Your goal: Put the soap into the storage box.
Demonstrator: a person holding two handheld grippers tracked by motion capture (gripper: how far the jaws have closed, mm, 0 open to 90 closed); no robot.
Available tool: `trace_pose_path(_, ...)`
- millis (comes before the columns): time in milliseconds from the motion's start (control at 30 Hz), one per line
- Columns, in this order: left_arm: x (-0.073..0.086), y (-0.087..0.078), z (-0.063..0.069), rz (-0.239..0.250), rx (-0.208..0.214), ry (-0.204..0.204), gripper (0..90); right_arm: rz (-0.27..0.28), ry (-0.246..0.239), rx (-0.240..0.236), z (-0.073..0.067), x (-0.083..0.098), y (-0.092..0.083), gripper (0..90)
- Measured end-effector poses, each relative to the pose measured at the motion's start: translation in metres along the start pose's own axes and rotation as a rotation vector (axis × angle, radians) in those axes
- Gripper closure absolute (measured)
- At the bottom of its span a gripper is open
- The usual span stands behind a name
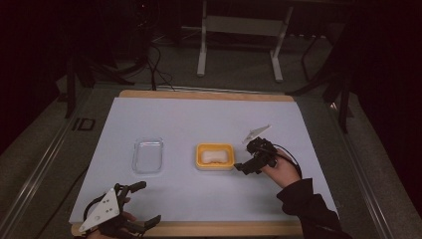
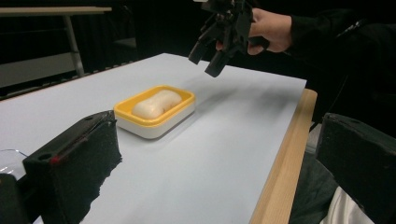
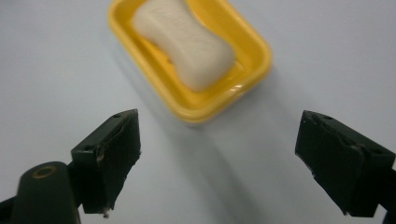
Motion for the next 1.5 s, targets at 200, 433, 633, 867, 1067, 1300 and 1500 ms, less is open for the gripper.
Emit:
trace_pose_path(200,0.000,0.000,0.000,0.000,0.000,0.000,0.1,0.067,0.076,0.056,0.001,0.014,-0.005,14.2)
trace_pose_path(433,0.000,0.000,0.001,-0.005,0.001,0.001,0.1,0.061,0.069,0.084,-0.011,0.037,-0.002,14.4)
trace_pose_path(633,0.000,0.000,0.001,-0.006,-0.001,0.002,0.1,0.109,0.077,0.123,-0.020,0.046,-0.003,14.4)
trace_pose_path(867,0.000,0.000,0.001,-0.007,0.002,0.003,0.1,0.153,0.076,0.164,-0.028,0.057,-0.010,13.9)
trace_pose_path(1067,0.000,0.000,0.001,-0.007,0.000,0.005,0.1,0.185,0.107,0.188,-0.028,0.064,-0.014,13.9)
trace_pose_path(1300,0.000,-0.001,0.001,-0.006,-0.002,0.002,0.0,0.178,0.109,0.200,-0.025,0.068,-0.013,13.9)
trace_pose_path(1500,0.000,0.000,0.002,-0.007,0.002,0.000,0.0,0.174,0.124,0.179,-0.022,0.070,-0.008,13.9)
Point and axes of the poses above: each handheld gripper's, and its own axes: y roughly forward along the jaws, x roughly out of its underside, z roughly to its right, the point moved 6 cm from there along y, roughly forward along the jaws, and after that the axes turned 10 degrees about -x, right-handed, at the moved point
